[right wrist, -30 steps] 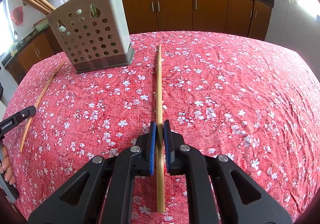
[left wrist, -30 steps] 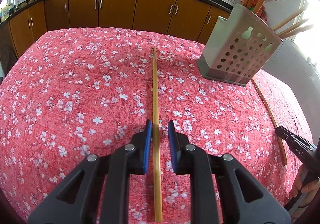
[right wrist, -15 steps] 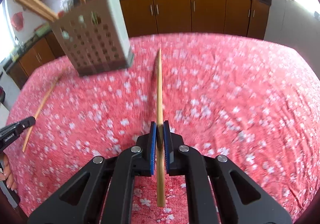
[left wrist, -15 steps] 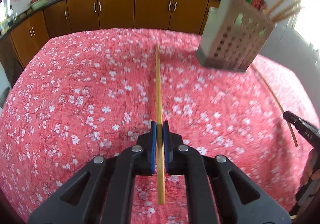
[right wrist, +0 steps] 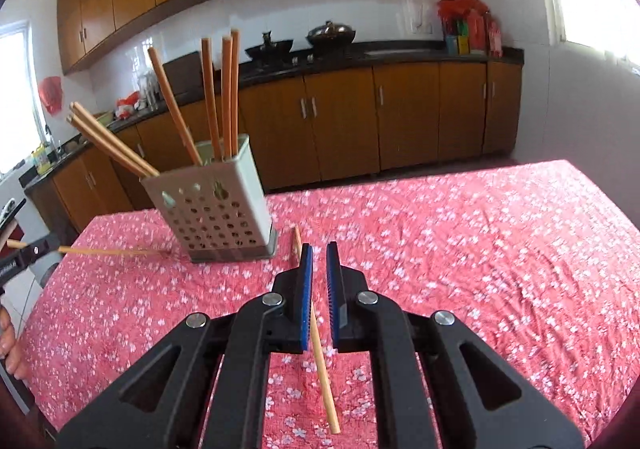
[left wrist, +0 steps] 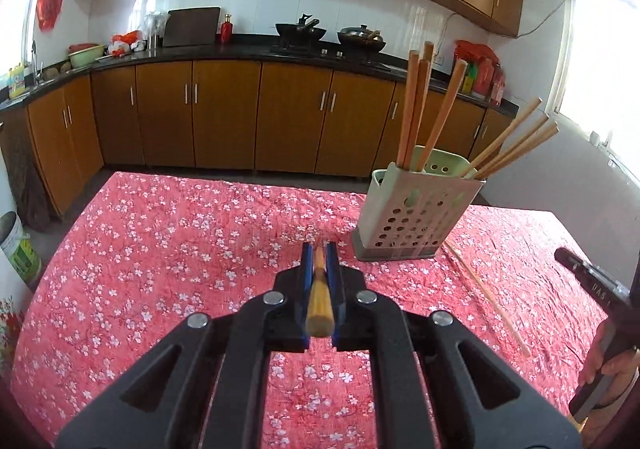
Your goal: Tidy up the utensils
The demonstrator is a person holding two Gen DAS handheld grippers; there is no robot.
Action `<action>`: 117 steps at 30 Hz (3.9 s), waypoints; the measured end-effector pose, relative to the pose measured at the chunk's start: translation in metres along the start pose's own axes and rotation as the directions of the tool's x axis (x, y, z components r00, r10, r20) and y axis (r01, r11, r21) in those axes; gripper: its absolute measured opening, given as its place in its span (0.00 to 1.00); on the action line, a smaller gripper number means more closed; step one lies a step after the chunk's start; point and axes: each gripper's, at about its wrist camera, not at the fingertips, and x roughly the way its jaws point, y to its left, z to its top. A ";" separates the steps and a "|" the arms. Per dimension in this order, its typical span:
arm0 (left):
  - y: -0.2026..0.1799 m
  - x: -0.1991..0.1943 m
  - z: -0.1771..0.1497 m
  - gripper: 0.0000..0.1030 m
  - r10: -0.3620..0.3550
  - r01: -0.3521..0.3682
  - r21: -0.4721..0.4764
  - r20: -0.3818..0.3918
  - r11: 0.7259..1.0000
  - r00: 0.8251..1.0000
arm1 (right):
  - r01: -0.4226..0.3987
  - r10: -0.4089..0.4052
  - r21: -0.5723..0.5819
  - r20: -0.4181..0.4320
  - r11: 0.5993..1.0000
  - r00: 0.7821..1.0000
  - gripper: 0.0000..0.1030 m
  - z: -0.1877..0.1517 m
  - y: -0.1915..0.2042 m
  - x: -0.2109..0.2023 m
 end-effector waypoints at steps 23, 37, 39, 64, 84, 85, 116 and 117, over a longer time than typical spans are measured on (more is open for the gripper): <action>0.001 0.004 -0.020 0.07 0.001 -0.001 -0.025 -0.034 1.000 0.999 | 0.001 -0.026 -0.100 -0.243 0.995 0.970 0.07 -0.058 0.019 0.047; -0.005 -0.028 0.011 0.07 -0.021 0.021 0.000 0.090 1.000 0.996 | -0.012 0.014 -0.018 0.112 1.000 0.994 0.07 0.014 0.004 -0.038; -0.009 -0.034 0.018 0.07 -0.034 0.032 0.020 0.105 0.999 0.994 | -0.032 0.032 -0.006 0.137 0.999 0.990 0.07 0.021 0.003 -0.044; -0.088 -0.064 0.127 0.07 -0.154 0.125 0.099 0.407 0.987 0.900 | -0.161 0.161 -0.045 0.506 0.986 0.847 0.07 0.138 0.070 -0.074; -0.078 -0.019 0.121 0.33 -0.140 0.131 0.049 0.370 0.990 0.919 | -0.130 0.124 -0.015 0.428 0.991 0.895 0.63 0.124 0.058 -0.059; -0.075 -0.024 0.119 0.37 -0.135 0.128 0.045 0.376 0.991 0.917 | -0.127 0.119 -0.010 0.435 0.992 0.893 0.68 0.121 0.055 -0.066; -0.050 -0.099 -0.093 0.96 0.095 -0.130 0.129 0.249 0.983 0.964 | 0.082 -0.034 -0.180 0.256 0.980 0.966 0.98 -0.075 0.095 -0.095; -0.050 -0.100 -0.094 0.96 0.093 -0.127 0.126 0.249 0.984 0.964 | 0.077 -0.032 -0.172 0.249 0.982 0.968 0.98 -0.076 0.093 -0.094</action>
